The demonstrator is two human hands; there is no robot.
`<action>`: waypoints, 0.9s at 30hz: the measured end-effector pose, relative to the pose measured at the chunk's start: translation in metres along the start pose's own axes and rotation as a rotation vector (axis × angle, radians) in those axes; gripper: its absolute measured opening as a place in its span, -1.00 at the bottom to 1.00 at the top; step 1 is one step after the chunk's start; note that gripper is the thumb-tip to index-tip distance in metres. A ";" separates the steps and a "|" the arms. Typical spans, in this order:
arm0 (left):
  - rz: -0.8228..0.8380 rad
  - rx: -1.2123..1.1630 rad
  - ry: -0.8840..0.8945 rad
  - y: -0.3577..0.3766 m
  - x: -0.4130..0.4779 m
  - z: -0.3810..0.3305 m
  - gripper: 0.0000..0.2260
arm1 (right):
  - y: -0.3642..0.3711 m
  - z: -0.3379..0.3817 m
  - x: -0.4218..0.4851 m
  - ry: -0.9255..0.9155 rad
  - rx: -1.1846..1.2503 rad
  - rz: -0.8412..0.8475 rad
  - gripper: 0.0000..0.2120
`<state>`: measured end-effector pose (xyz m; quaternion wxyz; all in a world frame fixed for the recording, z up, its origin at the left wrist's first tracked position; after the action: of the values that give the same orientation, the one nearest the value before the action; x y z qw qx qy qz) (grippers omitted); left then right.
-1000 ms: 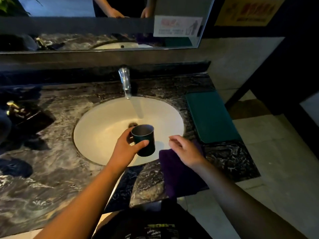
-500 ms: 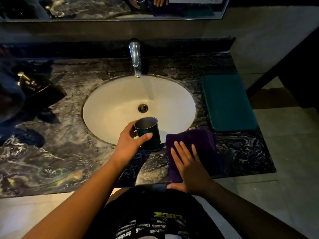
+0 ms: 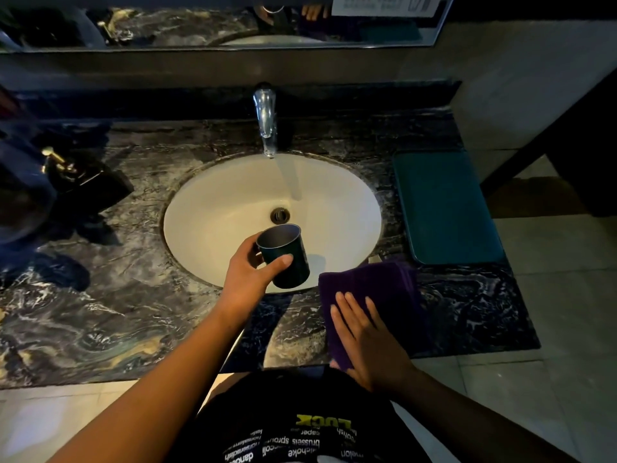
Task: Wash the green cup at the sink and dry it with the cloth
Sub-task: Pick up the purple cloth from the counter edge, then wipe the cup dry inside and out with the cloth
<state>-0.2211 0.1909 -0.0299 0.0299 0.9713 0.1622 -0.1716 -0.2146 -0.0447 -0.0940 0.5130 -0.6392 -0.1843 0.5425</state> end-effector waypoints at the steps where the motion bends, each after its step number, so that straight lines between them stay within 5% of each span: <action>1: 0.006 -0.002 0.001 0.000 0.000 -0.001 -0.49 | -0.004 -0.002 -0.001 -0.011 0.103 -0.011 -0.13; 4: 0.014 -0.017 0.017 0.001 -0.001 -0.009 -0.50 | -0.020 -0.025 -0.003 0.030 0.905 -0.078 -0.34; 7: 0.022 -0.036 0.028 0.003 -0.003 -0.018 -0.49 | -0.024 -0.064 -0.016 0.410 1.715 -0.242 -0.43; 9: 0.038 -0.045 0.043 0.006 -0.005 -0.028 -0.47 | -0.027 -0.069 -0.020 0.564 2.138 -0.284 -0.32; 12: 0.086 -0.076 0.072 0.009 -0.006 -0.048 -0.43 | -0.065 -0.072 -0.017 0.355 2.546 -0.463 -0.23; 17: 0.191 -0.194 0.122 0.015 -0.007 -0.077 -0.52 | -0.110 -0.075 -0.012 0.035 2.773 -0.646 -0.28; 27: 0.279 -0.476 0.130 0.014 -0.008 -0.110 -0.53 | -0.159 -0.062 -0.002 -0.112 2.725 -0.685 -0.36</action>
<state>-0.1879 0.1877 0.0758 0.2702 0.9588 0.0644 -0.0604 -0.1096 -0.0096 0.0356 0.8183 0.4513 0.3146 0.1669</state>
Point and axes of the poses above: each hand's wrist, its own x-axis towards the middle knuckle, its own y-axis out of the palm, z = x × y, the point moved 9 cm from there along x, towards the middle knuckle, and after that the axes turned 13 degrees about z, right-handed, at the moved point
